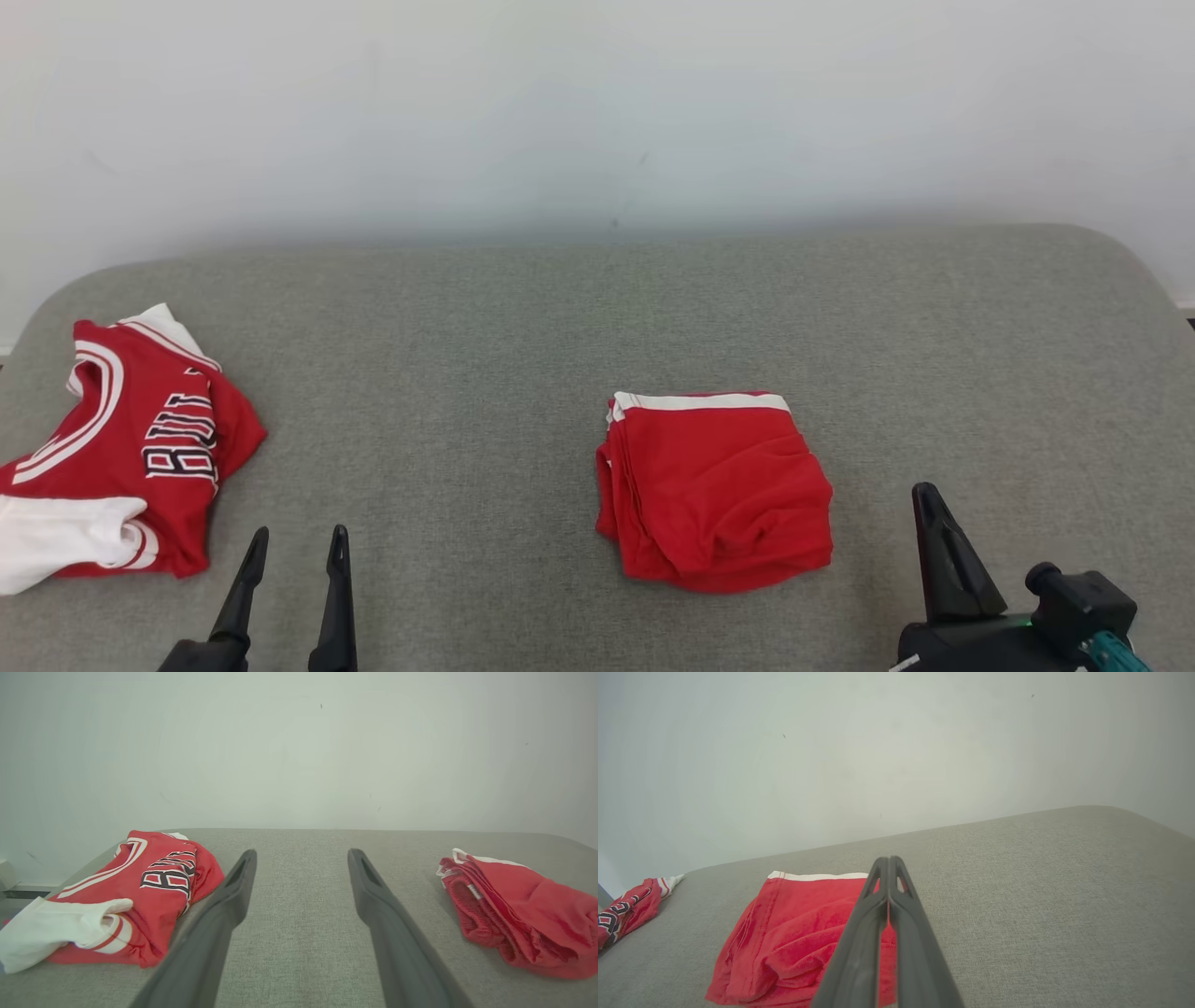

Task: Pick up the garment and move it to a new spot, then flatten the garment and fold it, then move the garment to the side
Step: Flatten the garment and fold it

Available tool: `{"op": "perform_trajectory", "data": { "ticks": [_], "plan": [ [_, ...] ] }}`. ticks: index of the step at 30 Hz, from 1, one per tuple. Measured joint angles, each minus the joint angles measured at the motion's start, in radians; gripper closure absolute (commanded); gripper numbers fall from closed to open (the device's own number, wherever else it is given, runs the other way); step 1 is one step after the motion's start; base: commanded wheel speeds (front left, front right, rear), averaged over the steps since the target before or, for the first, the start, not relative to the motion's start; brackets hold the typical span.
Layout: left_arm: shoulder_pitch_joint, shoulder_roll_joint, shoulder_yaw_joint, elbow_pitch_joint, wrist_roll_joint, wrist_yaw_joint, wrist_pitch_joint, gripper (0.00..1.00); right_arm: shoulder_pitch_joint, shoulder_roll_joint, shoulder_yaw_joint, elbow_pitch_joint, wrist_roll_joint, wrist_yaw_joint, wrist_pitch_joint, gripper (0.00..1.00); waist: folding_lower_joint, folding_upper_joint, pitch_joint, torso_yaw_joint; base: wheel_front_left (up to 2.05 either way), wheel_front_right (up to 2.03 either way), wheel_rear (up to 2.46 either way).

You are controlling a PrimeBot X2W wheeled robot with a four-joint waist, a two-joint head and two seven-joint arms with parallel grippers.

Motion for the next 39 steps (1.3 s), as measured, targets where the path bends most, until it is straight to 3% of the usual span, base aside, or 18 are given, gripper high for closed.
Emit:
{"op": "perform_trajectory", "data": {
  "ticks": [4, 5, 7, 39],
  "plan": [
    [0.004, 0.001, -0.001, -0.001, 0.0, 0.0, 0.0, 0.0, 0.032, 0.009, -0.016, -0.032, -0.01, 0.0, 0.0, 1.0, 0.0, 0.0, -0.003, -0.016, 0.0, 0.0, 0.0],
    [0.004, 0.002, 0.0, -0.001, 0.0, 0.0, 0.0, 0.0, 0.04, 0.011, -0.02, -0.038, -0.014, 0.0, 0.0, 0.88, 0.0, 0.0, -0.004, -0.019, 0.0, 0.0, 0.0],
    [0.004, 0.005, -0.002, -0.002, 0.001, 0.0, 0.0, 0.0, 0.049, 0.015, -0.028, -0.052, -0.02, 0.0, 0.0, 0.0, 0.0, 0.0, -0.005, -0.022, 0.0, 0.0, 0.0],
    [0.036, -0.006, 0.046, -0.011, 0.058, 0.008, 0.0, 0.0, 0.092, 0.038, -0.047, -0.054, -0.06, 0.0, 0.0, 0.0, 0.0001, 0.0, -0.013, 0.01, 0.0, 0.0, 0.0]
  ]
}}
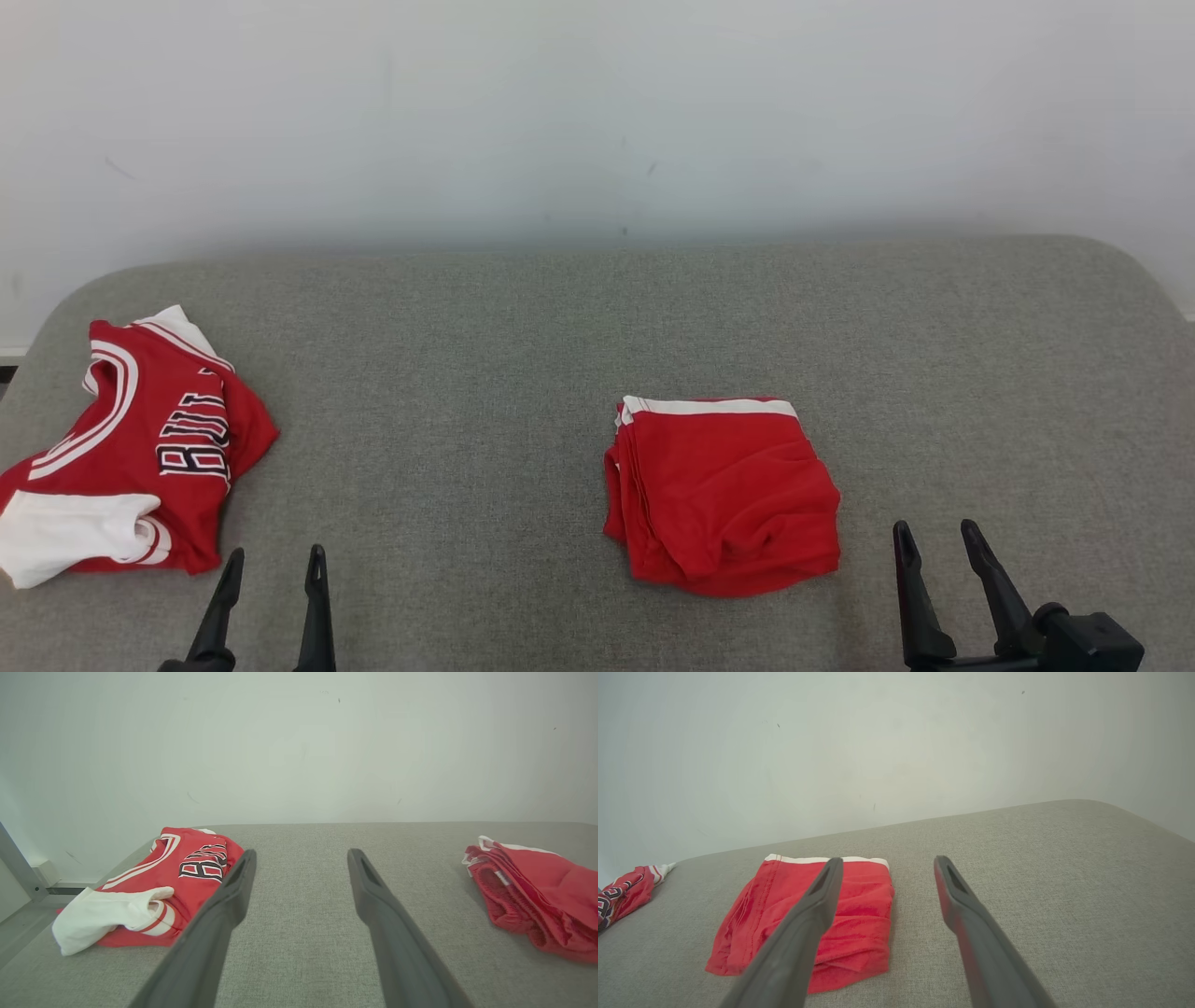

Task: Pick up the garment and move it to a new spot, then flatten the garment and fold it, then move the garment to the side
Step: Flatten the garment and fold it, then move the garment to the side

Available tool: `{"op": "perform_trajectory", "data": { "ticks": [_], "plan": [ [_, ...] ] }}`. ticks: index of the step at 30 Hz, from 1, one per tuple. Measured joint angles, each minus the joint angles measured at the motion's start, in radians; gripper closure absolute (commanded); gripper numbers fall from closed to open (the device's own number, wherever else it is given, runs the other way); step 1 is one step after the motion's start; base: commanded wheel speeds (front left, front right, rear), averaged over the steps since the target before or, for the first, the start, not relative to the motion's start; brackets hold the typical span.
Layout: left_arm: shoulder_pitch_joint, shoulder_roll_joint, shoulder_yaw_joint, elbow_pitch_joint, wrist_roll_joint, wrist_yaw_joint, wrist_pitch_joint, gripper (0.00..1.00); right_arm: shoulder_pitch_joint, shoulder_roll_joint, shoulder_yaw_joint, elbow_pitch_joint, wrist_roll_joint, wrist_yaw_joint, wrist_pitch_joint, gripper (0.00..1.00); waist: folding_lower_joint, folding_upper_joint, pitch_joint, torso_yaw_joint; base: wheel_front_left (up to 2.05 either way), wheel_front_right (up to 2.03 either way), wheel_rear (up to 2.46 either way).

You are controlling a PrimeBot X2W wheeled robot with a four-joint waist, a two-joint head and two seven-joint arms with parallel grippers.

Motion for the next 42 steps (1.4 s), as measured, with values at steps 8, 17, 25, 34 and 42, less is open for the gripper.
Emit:
{"op": "perform_trajectory", "data": {
  "ticks": [8, 17, 25, 34, 42],
  "plan": [
    [0.0, 0.0, 0.0, 0.007, -0.006, -0.001, 0.0, 0.0, 0.0, 0.001, 0.0, 0.01, 0.0, 0.0, 0.0, 0.0, 0.0, 0.0, -0.001, -0.001, 0.0, 0.0, 0.0],
    [0.001, 0.001, -0.001, 0.012, -0.009, -0.001, 0.0, 0.0, 0.0, 0.001, 0.001, 0.02, -0.001, 0.0, 0.0, 0.0, 0.0, 0.0001, -0.003, -0.003, 0.0, 0.0, 0.0],
    [0.001, 0.001, -0.004, 0.014, -0.013, -0.006, 0.0, 0.0, -0.058, -0.037, 0.032, 0.051, -0.006, 0.0, 0.0, 0.0, 0.0, 0.0001, -0.001, 0.003, 0.0, 0.0, 0.0],
    [-0.005, -0.001, -0.018, 0.019, -0.015, -0.006, 0.0, 0.0, -0.242, -0.064, 0.05, 0.184, -0.006, 0.0, 0.014, 0.0, 0.0001, 0.0001, 0.007, 0.033, 0.0, 0.0, 0.0],
    [-0.027, -0.003, -0.032, 0.018, -0.016, -0.007, 0.0, 0.0, -0.393, -0.078, 0.044, 0.354, -0.008, 0.0, 0.059, 0.0, 0.0, 0.0001, 0.038, 0.068, 0.0, 0.0, 0.0]
  ]
}}
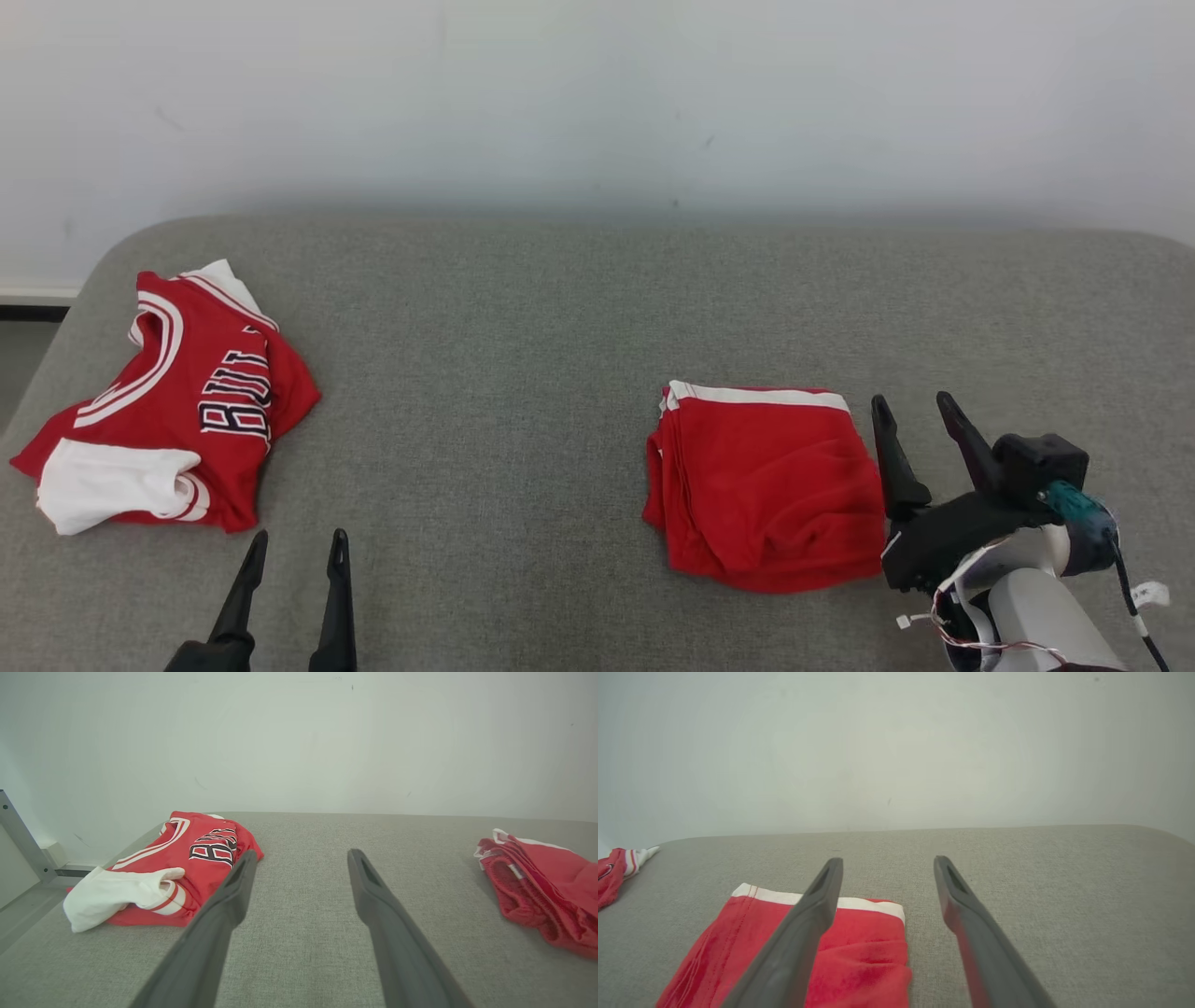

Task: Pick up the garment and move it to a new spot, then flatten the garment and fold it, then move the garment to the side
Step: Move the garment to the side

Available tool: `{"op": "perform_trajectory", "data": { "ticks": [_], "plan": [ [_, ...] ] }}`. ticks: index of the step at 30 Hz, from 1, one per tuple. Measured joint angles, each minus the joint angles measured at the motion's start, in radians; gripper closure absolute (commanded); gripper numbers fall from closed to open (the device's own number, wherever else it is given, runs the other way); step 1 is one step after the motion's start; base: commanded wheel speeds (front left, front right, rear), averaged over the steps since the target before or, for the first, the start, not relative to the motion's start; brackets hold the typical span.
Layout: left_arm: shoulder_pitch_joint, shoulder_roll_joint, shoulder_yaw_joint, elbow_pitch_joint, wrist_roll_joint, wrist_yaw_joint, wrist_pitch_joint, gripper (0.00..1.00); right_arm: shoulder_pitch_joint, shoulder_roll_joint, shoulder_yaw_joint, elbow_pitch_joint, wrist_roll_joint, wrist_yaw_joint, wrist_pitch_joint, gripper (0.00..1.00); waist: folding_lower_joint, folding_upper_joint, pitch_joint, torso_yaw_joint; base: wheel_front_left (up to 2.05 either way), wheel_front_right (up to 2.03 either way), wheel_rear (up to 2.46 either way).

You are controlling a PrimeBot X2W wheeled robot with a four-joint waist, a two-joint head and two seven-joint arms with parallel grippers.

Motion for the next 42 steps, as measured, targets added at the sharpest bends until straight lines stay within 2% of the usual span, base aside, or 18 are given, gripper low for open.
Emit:
{"op": "perform_trajectory", "data": {
  "ticks": [9, 20, 21, 22, 23, 24, 28, 32, 42],
  "plan": [
    [-0.024, -0.003, 0.001, -0.002, -0.002, 0.0, 0.0, 0.0, -0.097, -0.006, 0.006, 0.198, 0.01, 0.0, 0.058, 0.0, 0.0001, 0.0, 0.063, 0.027, 0.0, 0.0, 0.0],
    [-0.065, -0.006, 0.0, 0.007, -0.001, 0.0, 0.0, 0.0, -0.155, 0.0, 0.099, 0.37, 0.021, 0.0, 0.109, 0.0, 0.0001, 0.0, 0.097, 0.027, 0.0, 0.0, 0.0],
    [-0.066, -0.007, -0.002, 0.008, -0.001, 0.0, 0.0, 0.0, -0.159, 0.002, 0.101, 0.378, 0.029, 0.0, 0.109, 0.06, 0.0001, 0.0001, 0.097, 0.026, 0.0, 0.0, 0.0],
    [-0.066, -0.007, -0.002, 0.009, -0.001, 0.0, 0.0, 0.0, -0.164, 0.003, 0.107, 0.385, 0.038, 0.0, 0.109, 0.54, 0.0001, 0.0, 0.096, 0.025, 0.0, 0.0, 0.0],
    [-0.066, -0.008, -0.001, 0.009, -0.001, 0.0, 0.0, 0.0, -0.168, 0.004, 0.118, 0.388, 0.044, 0.0, 0.107, 0.94, 0.0, 0.0, 0.096, 0.024, 0.0, 0.0, 0.0],
    [-0.066, -0.008, -0.001, 0.009, -0.001, 0.0, 0.0, 0.0, -0.169, 0.005, 0.128, 0.39, 0.051, 0.0, 0.102, 1.0, 0.0, 0.0, 0.096, 0.023, 0.0, 0.0, 0.0],
    [-0.066, -0.009, 0.001, 0.009, -0.002, 0.0, 0.0, 0.0, -0.182, -0.001, 0.16, 0.4, 0.071, 0.0, 0.086, 1.0, 0.0, 0.0, 0.099, 0.018, 0.0, 0.0, 0.0],
    [-0.066, -0.01, 0.001, 0.006, -0.009, 0.0, 0.0, 0.0, -0.216, -0.036, 0.203, 0.397, 0.074, 0.0, 0.071, 1.0, 0.0, 0.0, 0.111, 0.011, 0.0, 0.0, 0.0],
    [-0.111, -0.009, -0.007, -0.014, -0.017, 0.0, 0.0, 0.0, -0.371, -0.2, 0.371, 0.341, 0.071, 0.0, 0.111, 1.0, 0.0001, 0.0001, 0.184, -0.032, 0.0, 0.0, 0.0]
  ]
}}
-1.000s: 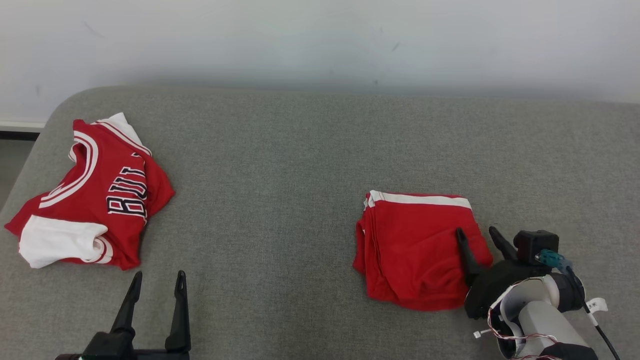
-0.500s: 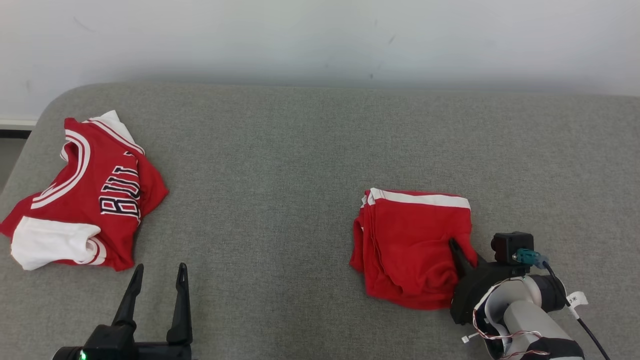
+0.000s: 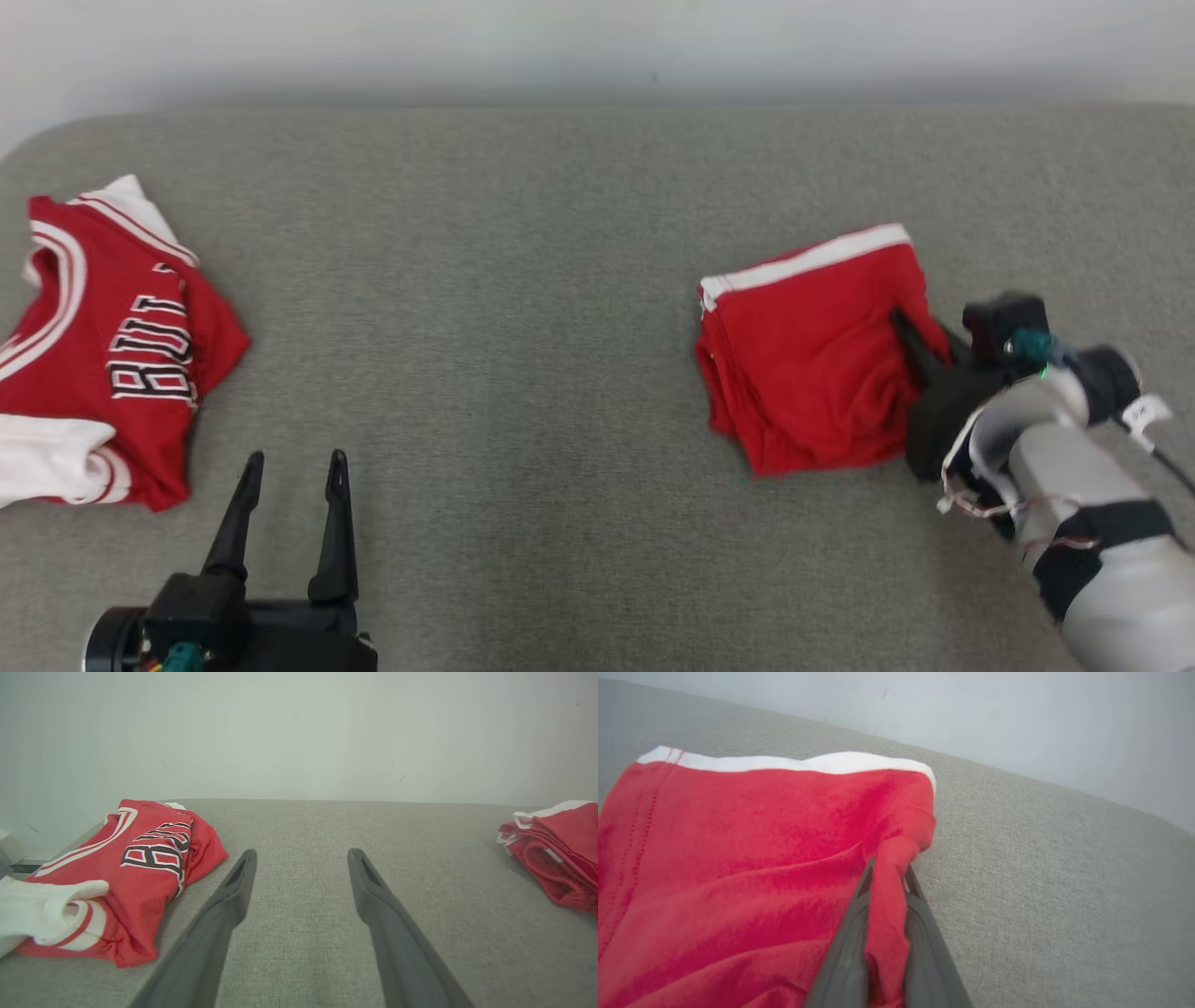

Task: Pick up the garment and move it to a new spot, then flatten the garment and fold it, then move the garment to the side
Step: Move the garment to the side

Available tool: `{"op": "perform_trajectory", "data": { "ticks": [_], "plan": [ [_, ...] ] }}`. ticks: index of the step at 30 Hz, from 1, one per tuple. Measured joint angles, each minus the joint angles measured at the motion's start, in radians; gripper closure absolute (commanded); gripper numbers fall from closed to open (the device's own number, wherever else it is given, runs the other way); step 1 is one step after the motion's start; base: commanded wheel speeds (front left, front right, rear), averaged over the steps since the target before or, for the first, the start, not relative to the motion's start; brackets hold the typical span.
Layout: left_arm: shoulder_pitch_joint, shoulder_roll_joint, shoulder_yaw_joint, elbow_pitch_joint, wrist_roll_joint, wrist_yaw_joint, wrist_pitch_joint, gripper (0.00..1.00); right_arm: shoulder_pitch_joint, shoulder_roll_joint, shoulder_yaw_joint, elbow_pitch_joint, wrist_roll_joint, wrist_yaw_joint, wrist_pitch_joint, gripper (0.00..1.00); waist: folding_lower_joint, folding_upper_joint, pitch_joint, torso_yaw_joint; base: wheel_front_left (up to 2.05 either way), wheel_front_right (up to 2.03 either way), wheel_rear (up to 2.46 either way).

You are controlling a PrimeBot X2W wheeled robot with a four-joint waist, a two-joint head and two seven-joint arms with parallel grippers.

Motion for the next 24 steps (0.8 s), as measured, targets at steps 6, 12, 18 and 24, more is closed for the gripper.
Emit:
{"op": "perform_trajectory", "data": {
  "ticks": [6, 12, 18, 24],
  "plan": [
    [-0.046, 0.006, -0.016, -0.021, -0.002, 0.0, 0.0, 0.0, -0.116, -0.11, 0.072, -0.026, 0.017, 0.0, 0.026, 1.0, 0.0001, 0.0, 0.059, -0.05, 0.0, 0.0, 0.0],
    [-0.086, 0.015, -0.019, -0.058, 0.0, 0.0, 0.0, 0.0, -0.211, -0.217, 0.126, -0.039, 0.049, 0.0, 0.041, 1.0, 0.0001, 0.0, 0.131, -0.101, 0.0, 0.0, 0.0],
    [-0.135, 0.033, -0.029, -0.113, 0.017, 0.0, 0.0, 0.0, -0.322, -0.297, 0.132, -0.029, 0.076, 0.0, 0.05, 1.0, 0.0, 0.0, 0.217, -0.151, 0.0, 0.0, 0.0],
    [-0.173, 0.057, -0.026, -0.177, 0.03, 0.0, 0.0, 0.0, -0.409, -0.368, 0.142, -0.007, 0.074, 0.0, 0.049, 1.0, 0.0, 0.0001, 0.306, -0.194, 0.0, 0.0, 0.0]
  ]
}}
